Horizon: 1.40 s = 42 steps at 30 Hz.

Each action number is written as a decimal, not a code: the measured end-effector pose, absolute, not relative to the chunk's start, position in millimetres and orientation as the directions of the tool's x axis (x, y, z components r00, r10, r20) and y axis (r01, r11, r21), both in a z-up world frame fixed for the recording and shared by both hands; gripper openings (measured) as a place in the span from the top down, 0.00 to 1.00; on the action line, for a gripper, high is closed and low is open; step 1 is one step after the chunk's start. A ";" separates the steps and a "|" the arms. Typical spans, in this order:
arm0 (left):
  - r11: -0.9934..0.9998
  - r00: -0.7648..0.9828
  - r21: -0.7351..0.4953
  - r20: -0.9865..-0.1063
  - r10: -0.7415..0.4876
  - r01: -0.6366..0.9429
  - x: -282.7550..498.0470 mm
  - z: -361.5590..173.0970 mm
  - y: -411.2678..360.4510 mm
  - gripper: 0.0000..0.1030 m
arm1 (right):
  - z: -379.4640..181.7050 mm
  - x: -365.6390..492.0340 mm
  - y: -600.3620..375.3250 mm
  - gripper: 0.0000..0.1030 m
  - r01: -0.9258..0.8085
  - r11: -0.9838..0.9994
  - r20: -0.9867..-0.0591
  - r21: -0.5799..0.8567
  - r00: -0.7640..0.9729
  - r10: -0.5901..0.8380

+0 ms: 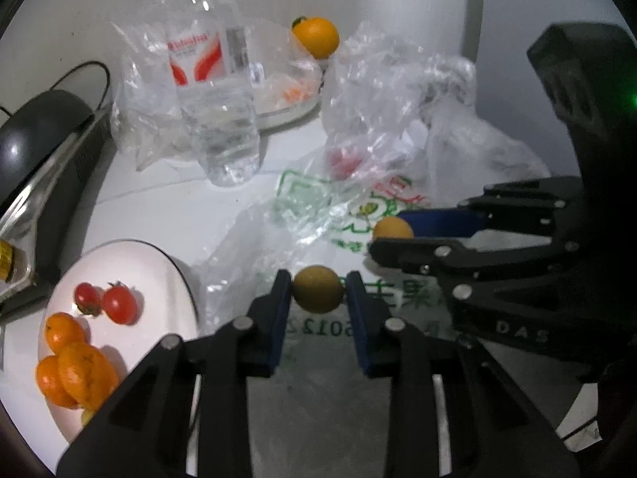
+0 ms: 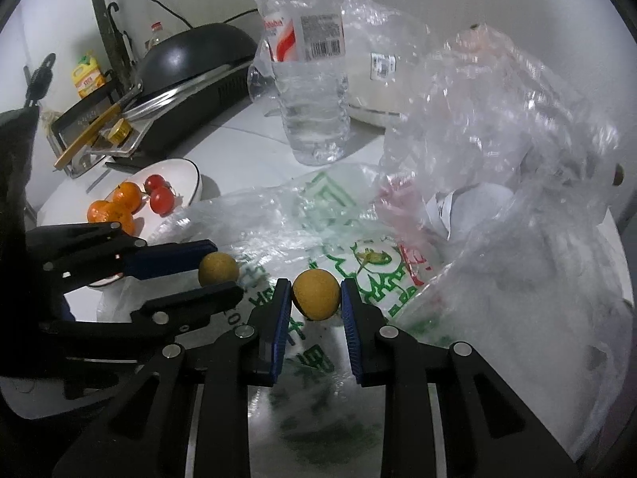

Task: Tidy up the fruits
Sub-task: 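Carry both yellow fruits over the white plate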

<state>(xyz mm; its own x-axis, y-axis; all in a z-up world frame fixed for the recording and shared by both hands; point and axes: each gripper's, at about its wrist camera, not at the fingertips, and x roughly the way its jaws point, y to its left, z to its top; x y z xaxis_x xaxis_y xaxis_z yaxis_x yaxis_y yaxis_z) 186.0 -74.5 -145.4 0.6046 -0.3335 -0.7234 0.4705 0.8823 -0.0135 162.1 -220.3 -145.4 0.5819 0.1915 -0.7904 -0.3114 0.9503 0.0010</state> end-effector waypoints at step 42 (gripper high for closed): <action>0.955 0.729 -0.015 -0.643 -0.237 0.297 189.1 -126.9 71.0 0.72 | -127.7 157.6 -86.2 0.74 -0.463 0.885 -0.762 -0.044 0.589 0.270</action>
